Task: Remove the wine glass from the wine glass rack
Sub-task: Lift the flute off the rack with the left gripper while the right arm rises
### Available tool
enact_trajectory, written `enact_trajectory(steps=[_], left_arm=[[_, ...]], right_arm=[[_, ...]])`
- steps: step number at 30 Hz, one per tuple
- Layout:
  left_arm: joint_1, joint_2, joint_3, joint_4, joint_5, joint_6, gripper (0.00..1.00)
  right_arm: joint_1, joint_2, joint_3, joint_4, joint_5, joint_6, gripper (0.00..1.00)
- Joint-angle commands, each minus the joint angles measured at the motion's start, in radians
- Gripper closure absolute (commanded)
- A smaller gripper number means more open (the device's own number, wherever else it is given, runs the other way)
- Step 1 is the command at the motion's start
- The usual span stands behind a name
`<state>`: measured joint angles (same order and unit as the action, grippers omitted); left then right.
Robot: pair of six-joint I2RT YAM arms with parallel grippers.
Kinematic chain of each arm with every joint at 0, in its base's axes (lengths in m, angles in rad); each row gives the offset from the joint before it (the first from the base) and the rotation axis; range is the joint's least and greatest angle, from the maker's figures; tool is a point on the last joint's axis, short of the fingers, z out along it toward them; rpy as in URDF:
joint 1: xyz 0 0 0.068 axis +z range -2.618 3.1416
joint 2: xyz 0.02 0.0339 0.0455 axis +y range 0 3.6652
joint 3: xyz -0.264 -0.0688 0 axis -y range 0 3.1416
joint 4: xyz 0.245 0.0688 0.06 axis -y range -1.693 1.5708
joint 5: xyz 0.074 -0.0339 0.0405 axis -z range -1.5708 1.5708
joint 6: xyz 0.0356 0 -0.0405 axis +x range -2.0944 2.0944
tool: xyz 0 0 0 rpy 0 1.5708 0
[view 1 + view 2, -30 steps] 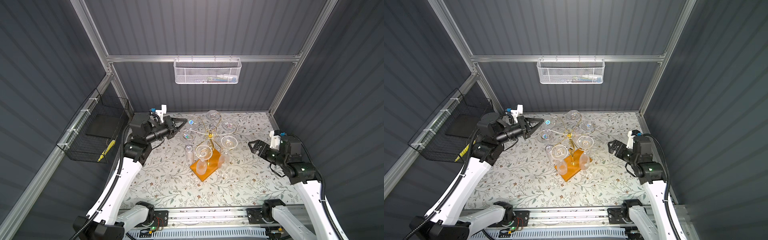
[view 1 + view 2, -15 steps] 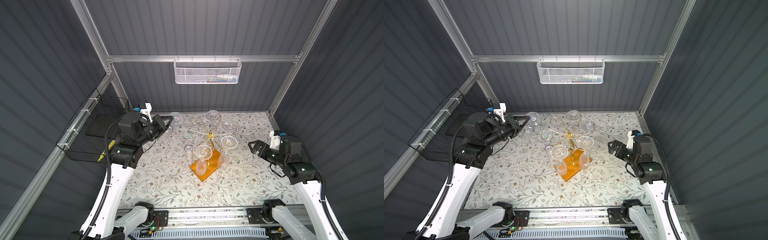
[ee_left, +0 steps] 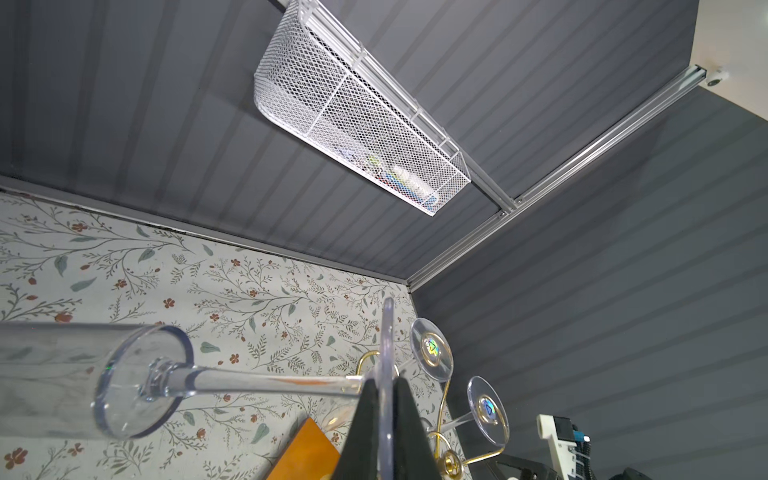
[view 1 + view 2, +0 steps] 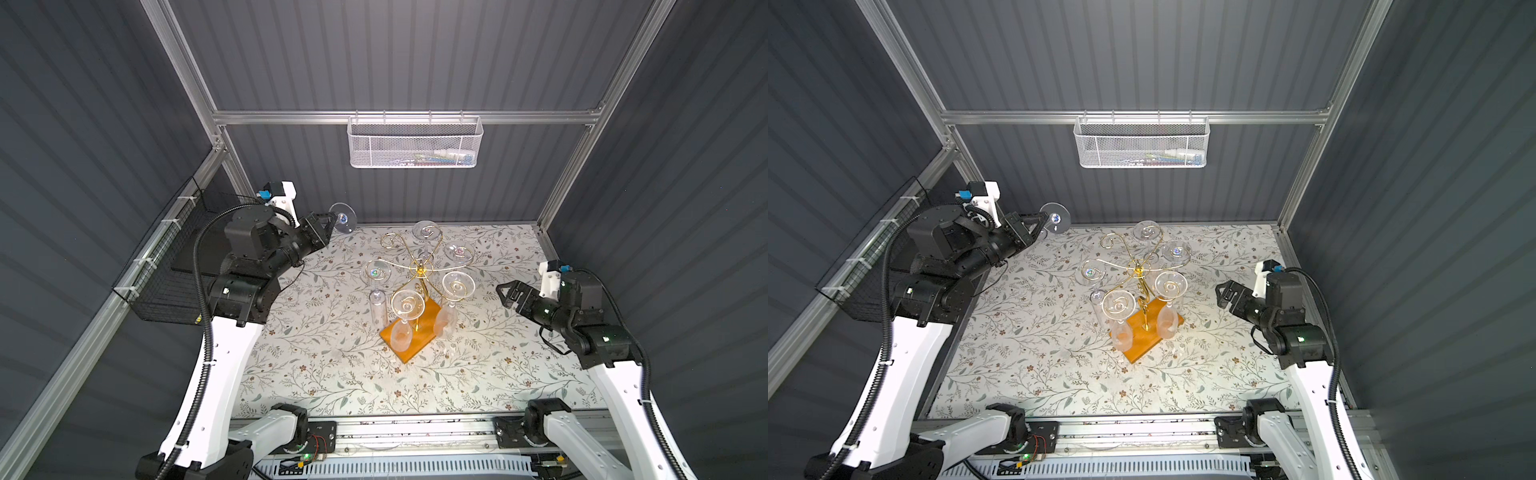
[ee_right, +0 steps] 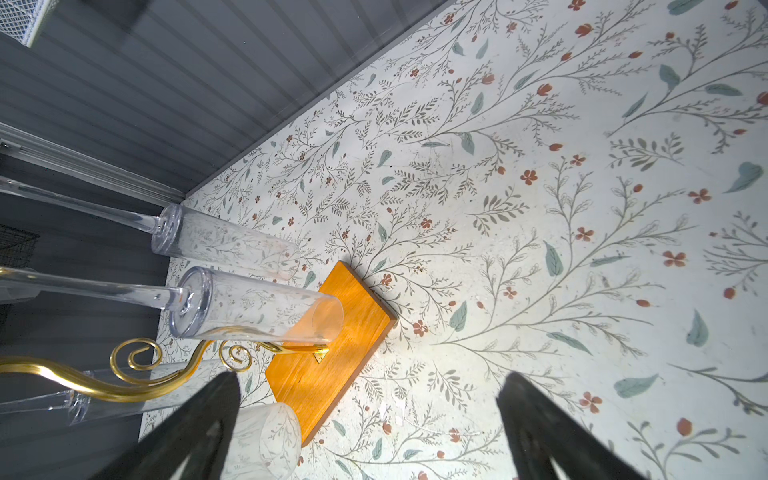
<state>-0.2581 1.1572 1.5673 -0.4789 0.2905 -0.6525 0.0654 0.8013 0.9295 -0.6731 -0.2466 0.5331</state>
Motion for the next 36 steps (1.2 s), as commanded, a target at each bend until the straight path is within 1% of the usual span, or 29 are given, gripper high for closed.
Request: enact_trajectory(steps=[1, 6, 10, 14, 16, 18, 20, 21, 22, 25, 27, 32, 33, 36], left_arm=[[0.003, 0.017, 0.069, 0.037, 0.074, 0.101, 1.0], [0.002, 0.064, 0.131, 0.058, 0.141, 0.159, 1.0], [-0.003, 0.073, 0.113, 0.177, 0.232, 0.167, 1.0], [-0.046, 0.099, 0.152, 0.176, 0.241, 0.244, 1.0], [-0.065, 0.116, 0.17, 0.186, 0.271, 0.276, 1.0], [-0.093, 0.129, 0.183, 0.202, 0.297, 0.308, 1.0], [-0.141, 0.14, 0.201, 0.199, 0.299, 0.379, 1.0], [-0.163, 0.146, 0.208, 0.191, 0.295, 0.412, 1.0], [-0.193, 0.154, 0.221, 0.173, 0.278, 0.458, 1.0], [-0.291, 0.189, 0.274, 0.082, 0.19, 0.612, 1.0], [-0.337, 0.209, 0.294, 0.054, 0.143, 0.68, 1.0], [-0.428, 0.237, 0.294, 0.049, 0.048, 0.83, 1.0], [-0.447, 0.242, 0.292, 0.049, 0.002, 0.863, 1.0], [-0.5, 0.257, 0.283, 0.053, -0.079, 0.962, 1.0]], right_arm=[[0.004, 0.0, 0.022, -0.007, 0.001, -0.015, 0.01], [0.004, 0.001, 0.046, -0.007, -0.001, -0.019, 0.01], [0.005, 0.008, 0.08, -0.006, -0.009, -0.024, 0.01], [0.004, 0.031, 0.137, -0.003, -0.029, -0.035, 0.01], [0.004, 0.047, 0.17, -0.001, -0.04, -0.043, 0.01], [0.004, 0.064, 0.202, -0.001, -0.057, -0.048, 0.01], [0.004, 0.081, 0.243, 0.005, -0.078, -0.051, 0.01], [0.004, 0.088, 0.26, 0.008, -0.08, -0.049, 0.01], [0.004, 0.094, 0.283, 0.013, -0.122, -0.049, 0.01], [0.004, 0.115, 0.353, 0.026, -0.166, -0.048, 0.01], [0.004, 0.127, 0.405, 0.034, -0.192, -0.045, 0.01], [0.002, 0.162, 0.537, 0.041, -0.259, -0.036, 0.01], [0.002, 0.171, 0.564, 0.041, -0.275, -0.032, 0.01], [0.002, 0.194, 0.63, 0.043, -0.318, -0.023, 0.01]])
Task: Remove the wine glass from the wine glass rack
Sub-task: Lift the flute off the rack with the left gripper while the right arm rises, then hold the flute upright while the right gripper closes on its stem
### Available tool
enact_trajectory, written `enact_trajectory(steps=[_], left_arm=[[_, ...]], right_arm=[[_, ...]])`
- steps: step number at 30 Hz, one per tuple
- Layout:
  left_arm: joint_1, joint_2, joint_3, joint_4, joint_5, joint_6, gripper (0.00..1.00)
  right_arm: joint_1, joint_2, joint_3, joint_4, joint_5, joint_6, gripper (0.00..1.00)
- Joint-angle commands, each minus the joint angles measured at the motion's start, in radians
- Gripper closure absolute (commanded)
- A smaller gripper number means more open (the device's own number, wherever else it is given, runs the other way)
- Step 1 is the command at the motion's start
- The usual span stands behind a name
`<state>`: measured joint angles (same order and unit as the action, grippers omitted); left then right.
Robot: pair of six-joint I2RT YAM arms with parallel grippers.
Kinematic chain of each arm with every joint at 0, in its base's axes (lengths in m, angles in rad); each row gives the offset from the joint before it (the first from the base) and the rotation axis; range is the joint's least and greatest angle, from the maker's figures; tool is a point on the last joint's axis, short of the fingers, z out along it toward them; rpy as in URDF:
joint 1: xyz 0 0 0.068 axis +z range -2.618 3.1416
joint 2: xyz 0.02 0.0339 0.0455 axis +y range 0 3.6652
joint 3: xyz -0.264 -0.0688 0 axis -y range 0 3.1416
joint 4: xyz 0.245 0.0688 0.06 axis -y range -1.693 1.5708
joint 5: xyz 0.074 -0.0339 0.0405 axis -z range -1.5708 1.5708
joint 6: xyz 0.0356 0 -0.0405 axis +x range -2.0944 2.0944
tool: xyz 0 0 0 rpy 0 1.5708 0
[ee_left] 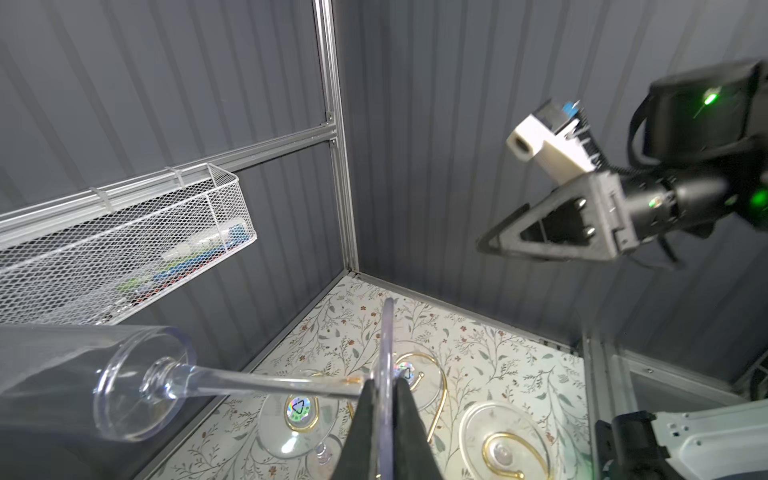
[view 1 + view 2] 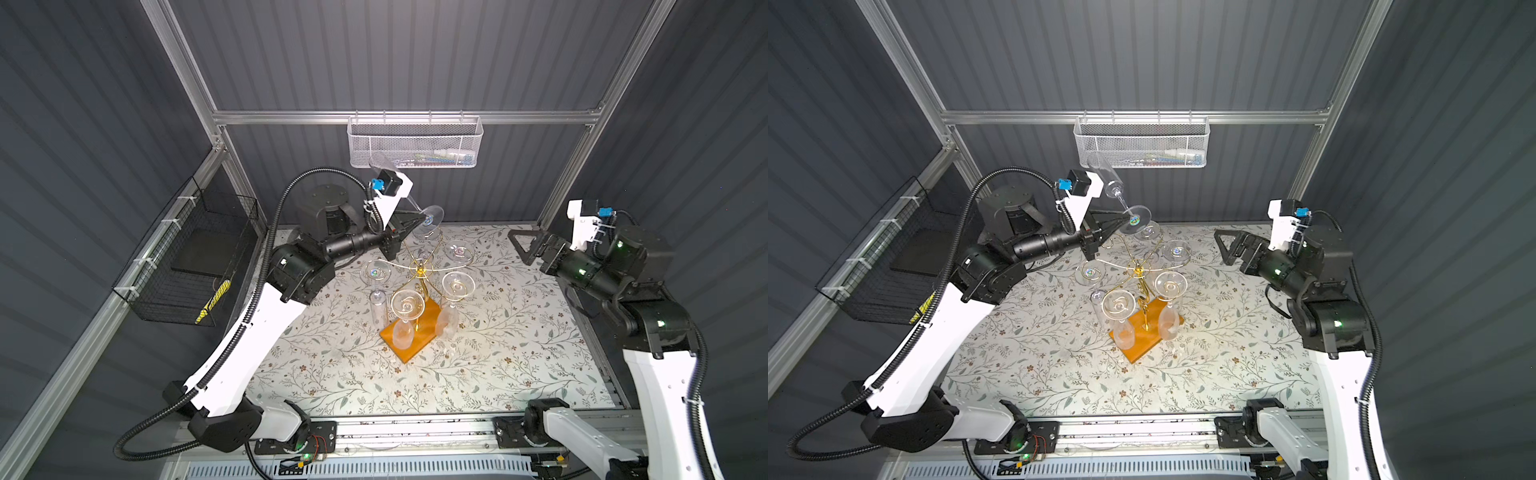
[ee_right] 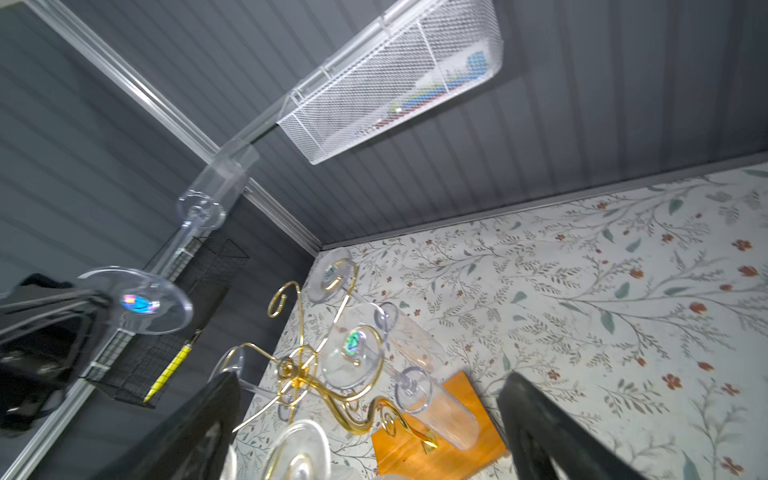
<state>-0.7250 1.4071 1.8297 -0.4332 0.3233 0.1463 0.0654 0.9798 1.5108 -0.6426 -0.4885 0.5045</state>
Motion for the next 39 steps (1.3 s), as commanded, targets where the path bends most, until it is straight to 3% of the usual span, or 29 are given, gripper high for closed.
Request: enact_trajectory(steps=[1, 5, 12, 22, 29, 39], left_arm=[[-0.05, 0.013, 0.019, 0.008, -0.143, 0.2, 1.0], [-0.097, 0.033, 0.015, 0.02, -0.226, 0.316, 1.0], [-0.162, 0.048, -0.042, 0.07, -0.246, 0.541, 1.0], [-0.226, 0.093, -0.032, 0.032, -0.219, 0.763, 1.0], [-0.245, 0.094, -0.038, 0.006, -0.214, 0.802, 1.0], [-0.25, 0.081, -0.047, -0.007, -0.205, 0.817, 1.0]], right_arm=[[0.003, 0.024, 0.07, 0.011, -0.09, 0.009, 0.01], [0.002, 0.061, 0.137, 0.011, -0.134, 0.017, 0.01], [0.011, 0.134, 0.197, 0.01, -0.259, 0.047, 0.07], [0.181, 0.316, 0.349, -0.124, -0.175, -0.08, 0.16], [0.258, 0.387, 0.38, -0.137, -0.137, -0.122, 0.26], [0.305, 0.434, 0.381, -0.136, -0.128, -0.138, 0.51]])
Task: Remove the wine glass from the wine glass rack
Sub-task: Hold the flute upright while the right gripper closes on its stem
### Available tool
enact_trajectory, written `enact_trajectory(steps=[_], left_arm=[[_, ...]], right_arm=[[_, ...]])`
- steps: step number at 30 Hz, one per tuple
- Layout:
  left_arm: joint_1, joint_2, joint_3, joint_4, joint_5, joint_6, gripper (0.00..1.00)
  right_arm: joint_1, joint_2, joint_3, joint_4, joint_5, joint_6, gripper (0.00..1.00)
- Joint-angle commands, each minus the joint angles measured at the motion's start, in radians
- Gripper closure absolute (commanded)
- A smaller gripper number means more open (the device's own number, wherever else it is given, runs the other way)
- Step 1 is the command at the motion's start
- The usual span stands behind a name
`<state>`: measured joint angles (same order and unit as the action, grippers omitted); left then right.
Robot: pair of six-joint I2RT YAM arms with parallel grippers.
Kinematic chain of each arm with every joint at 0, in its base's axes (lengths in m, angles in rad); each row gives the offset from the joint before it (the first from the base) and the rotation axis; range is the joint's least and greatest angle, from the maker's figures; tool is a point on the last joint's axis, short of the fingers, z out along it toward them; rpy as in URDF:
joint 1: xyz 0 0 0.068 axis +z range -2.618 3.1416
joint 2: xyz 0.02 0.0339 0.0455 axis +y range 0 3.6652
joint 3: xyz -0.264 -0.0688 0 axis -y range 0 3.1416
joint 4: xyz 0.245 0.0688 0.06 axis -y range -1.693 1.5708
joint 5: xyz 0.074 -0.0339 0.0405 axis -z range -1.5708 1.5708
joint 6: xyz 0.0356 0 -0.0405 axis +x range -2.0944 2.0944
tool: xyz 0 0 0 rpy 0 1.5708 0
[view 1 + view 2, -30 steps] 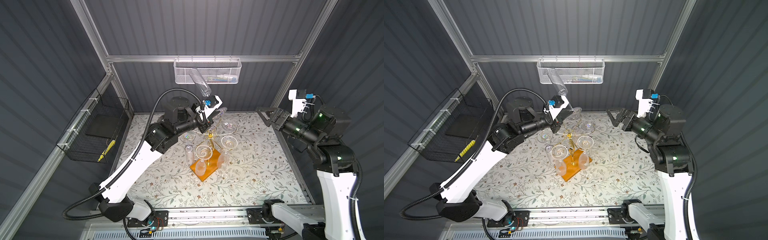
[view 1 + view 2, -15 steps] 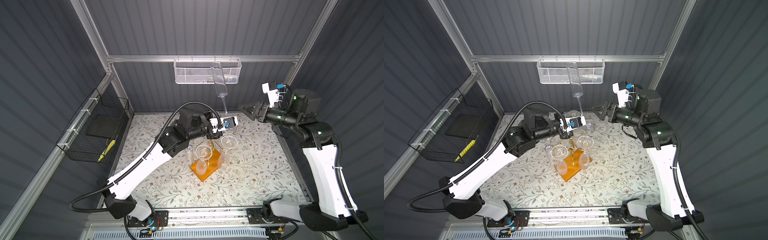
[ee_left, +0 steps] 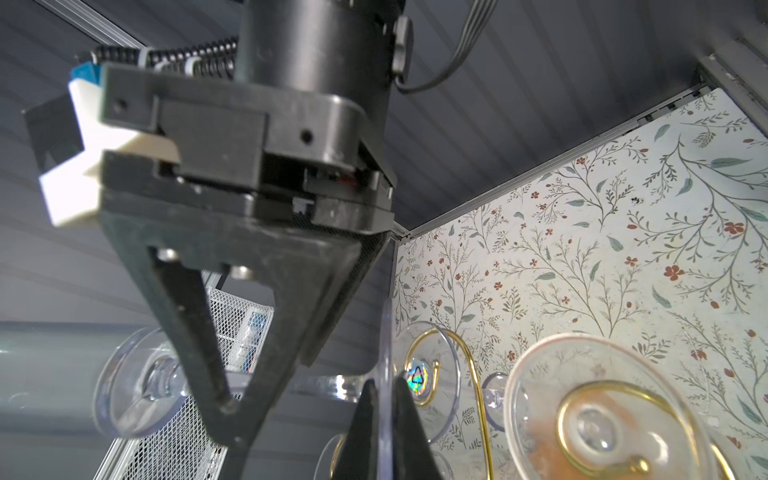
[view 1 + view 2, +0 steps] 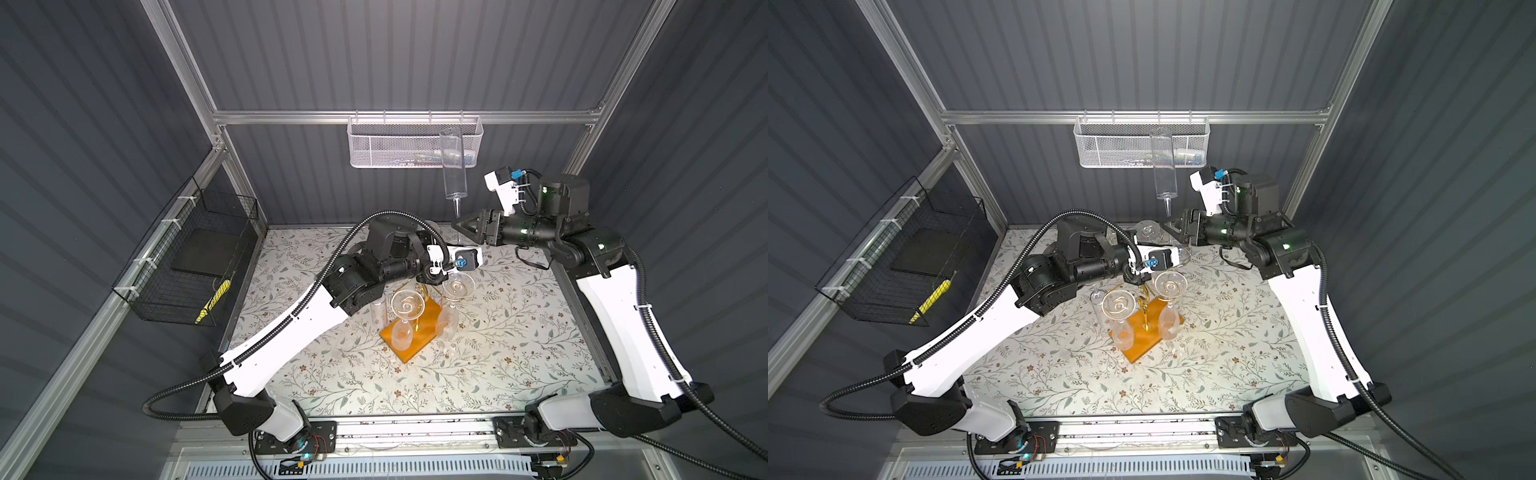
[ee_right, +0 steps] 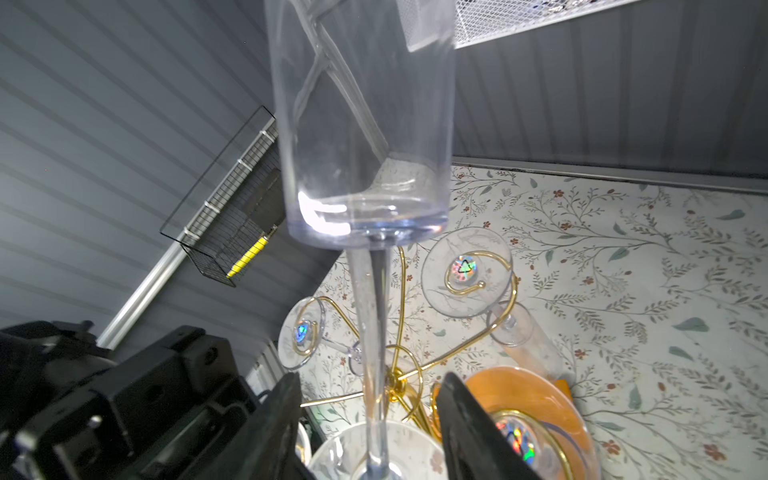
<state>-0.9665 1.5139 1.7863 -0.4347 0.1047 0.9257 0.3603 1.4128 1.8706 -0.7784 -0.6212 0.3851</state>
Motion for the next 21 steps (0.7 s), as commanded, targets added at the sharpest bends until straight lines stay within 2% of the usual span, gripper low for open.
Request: enact_trajectory(steps=[1, 9, 14, 17, 19, 20, 21], left_arm=[[-0.01, -0.026, -0.004, -0.006, 0.013, 0.038, 1.0], [-0.014, -0.034, -0.005, -0.019, 0.007, 0.032, 1.0], [-0.015, -0.037, -0.008, -0.02, 0.0, 0.03, 1.0], [-0.017, -0.038, -0.007, -0.021, -0.005, 0.025, 1.0], [-0.017, -0.04, -0.014, -0.017, -0.008, 0.019, 1.0], [-0.018, -0.043, -0.019, -0.009, -0.009, 0.014, 0.97], [-0.017, -0.049, -0.028, 0.004, -0.008, 0.006, 0.88]], right_arm=[[0.014, 0.004, 0.021, 0.0, 0.003, -0.02, 0.53], [0.023, 0.008, 0.013, -0.006, 0.006, -0.028, 0.78], [0.025, 0.005, 0.009, -0.005, 0.011, -0.03, 0.89], [0.025, 0.001, -0.003, 0.0, 0.012, -0.029, 0.99], [0.026, -0.007, -0.021, 0.022, 0.019, -0.024, 1.0], [0.026, -0.012, -0.03, 0.034, 0.021, -0.019, 1.0], [0.026, -0.016, -0.037, 0.048, 0.024, -0.015, 1.0]])
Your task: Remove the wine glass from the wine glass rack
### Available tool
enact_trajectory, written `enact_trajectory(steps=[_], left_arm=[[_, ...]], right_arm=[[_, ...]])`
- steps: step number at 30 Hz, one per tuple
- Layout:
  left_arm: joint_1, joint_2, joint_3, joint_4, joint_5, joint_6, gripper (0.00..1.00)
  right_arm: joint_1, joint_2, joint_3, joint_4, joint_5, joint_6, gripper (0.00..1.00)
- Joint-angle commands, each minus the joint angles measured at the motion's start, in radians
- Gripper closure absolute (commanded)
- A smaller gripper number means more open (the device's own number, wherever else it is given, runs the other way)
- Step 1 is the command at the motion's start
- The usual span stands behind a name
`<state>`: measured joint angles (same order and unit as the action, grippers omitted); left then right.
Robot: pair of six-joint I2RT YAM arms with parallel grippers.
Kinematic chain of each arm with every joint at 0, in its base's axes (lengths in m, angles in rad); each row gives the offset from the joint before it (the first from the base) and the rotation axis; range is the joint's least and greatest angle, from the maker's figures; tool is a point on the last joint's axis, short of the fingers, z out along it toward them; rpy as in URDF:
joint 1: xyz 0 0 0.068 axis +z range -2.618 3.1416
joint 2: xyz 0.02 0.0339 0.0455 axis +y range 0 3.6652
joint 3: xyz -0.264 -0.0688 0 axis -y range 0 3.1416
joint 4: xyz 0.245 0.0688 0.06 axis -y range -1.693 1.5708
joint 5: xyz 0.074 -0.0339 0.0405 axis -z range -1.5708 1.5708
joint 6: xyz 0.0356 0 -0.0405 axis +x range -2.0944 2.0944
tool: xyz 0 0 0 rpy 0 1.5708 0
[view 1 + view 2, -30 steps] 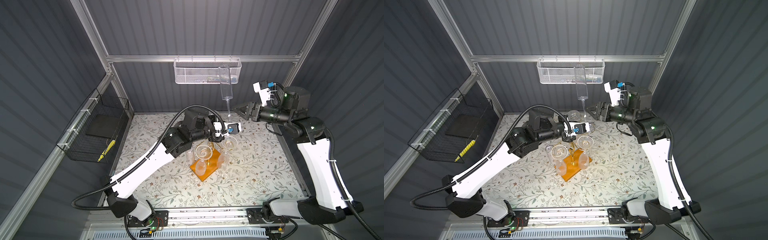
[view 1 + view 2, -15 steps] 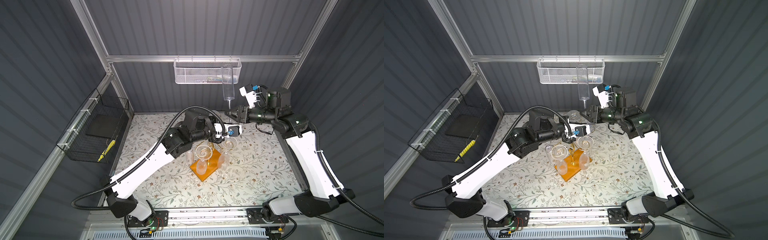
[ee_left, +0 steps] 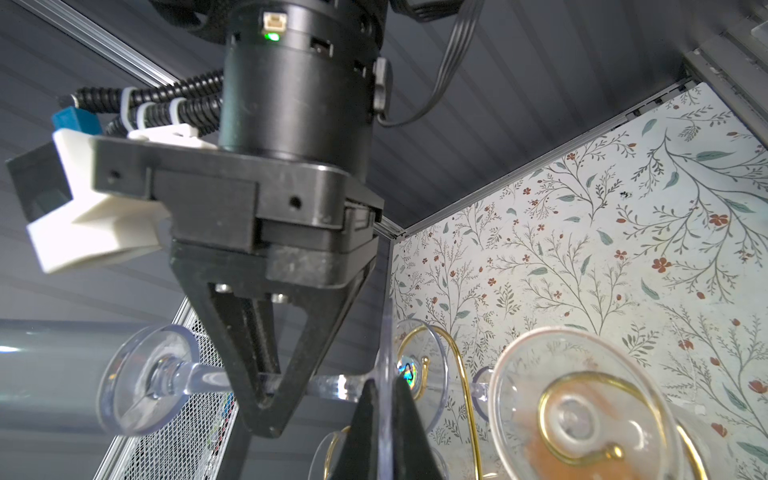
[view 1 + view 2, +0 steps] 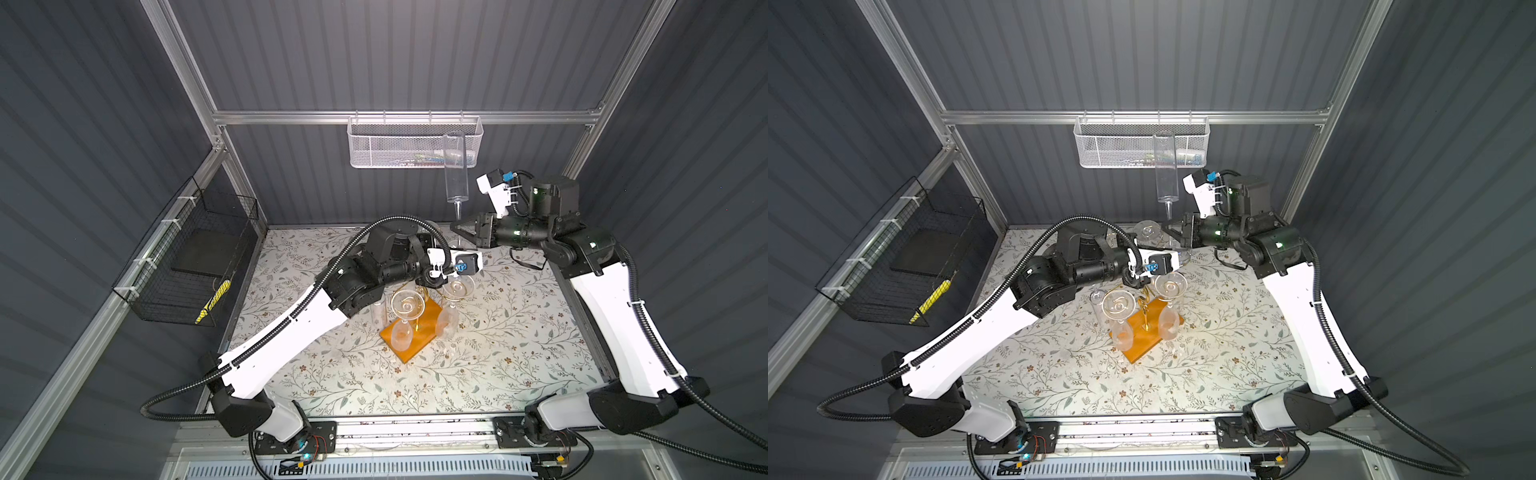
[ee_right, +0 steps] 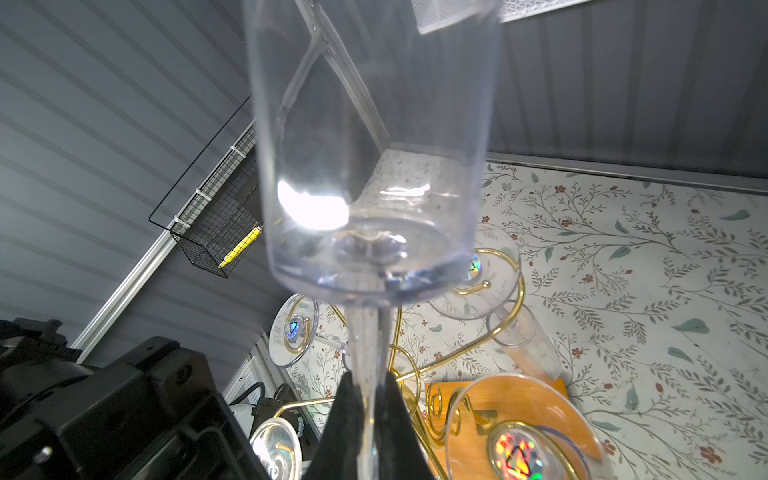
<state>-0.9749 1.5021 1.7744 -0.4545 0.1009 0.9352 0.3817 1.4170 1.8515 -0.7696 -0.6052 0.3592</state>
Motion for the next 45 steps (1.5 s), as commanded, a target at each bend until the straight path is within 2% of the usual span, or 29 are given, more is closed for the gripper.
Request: enact_trajectory(steps=[1, 4, 7, 10, 15, 20, 22, 27, 30, 32, 36, 45], left_arm=[[-0.009, -0.044, -0.026, 0.045, -0.002, -0.015, 0.78], [-0.009, -0.073, -0.062, 0.119, 0.012, -0.059, 0.53], [-0.009, -0.11, -0.083, 0.183, 0.048, -0.162, 0.33], [-0.01, -0.162, -0.134, 0.261, 0.06, -0.283, 0.2], [-0.008, -0.228, -0.199, 0.346, 0.046, -0.457, 0.09], [-0.007, -0.219, -0.145, 0.327, 0.028, -0.663, 0.06], [-0.007, -0.201, -0.108, 0.3, 0.035, -0.729, 0.06], [-0.003, -0.166, -0.062, 0.299, 0.052, -0.839, 0.05], [0.02, -0.166, -0.079, 0.36, 0.051, -0.938, 0.04], [0.065, -0.164, -0.096, 0.423, 0.119, -1.044, 0.04], [0.193, -0.123, -0.12, 0.58, 0.312, -1.34, 0.04], [0.208, -0.032, -0.073, 0.683, 0.412, -1.443, 0.03]], right_arm=[[0.005, -0.024, -0.02, 0.05, 0.01, 0.011, 1.0], [0.005, -0.029, 0.007, 0.048, 0.037, -0.006, 1.0], [0.005, -0.05, 0.051, 0.019, 0.092, -0.052, 1.0], [0.003, -0.117, 0.015, 0.033, 0.156, -0.096, 1.0], [0.003, -0.259, -0.15, 0.147, 0.241, -0.17, 1.0], [0.003, -0.37, -0.286, 0.24, 0.259, -0.222, 1.0], [0.004, -0.398, -0.332, 0.266, 0.299, -0.235, 1.0], [0.005, -0.415, -0.37, 0.265, 0.322, -0.259, 1.0], [0.006, -0.42, -0.395, 0.279, 0.316, -0.264, 1.0], [0.008, -0.43, -0.423, 0.307, 0.294, -0.263, 1.0], [0.017, -0.443, -0.475, 0.355, 0.29, -0.264, 1.0], [0.035, -0.416, -0.491, 0.363, 0.289, -0.283, 1.0]])
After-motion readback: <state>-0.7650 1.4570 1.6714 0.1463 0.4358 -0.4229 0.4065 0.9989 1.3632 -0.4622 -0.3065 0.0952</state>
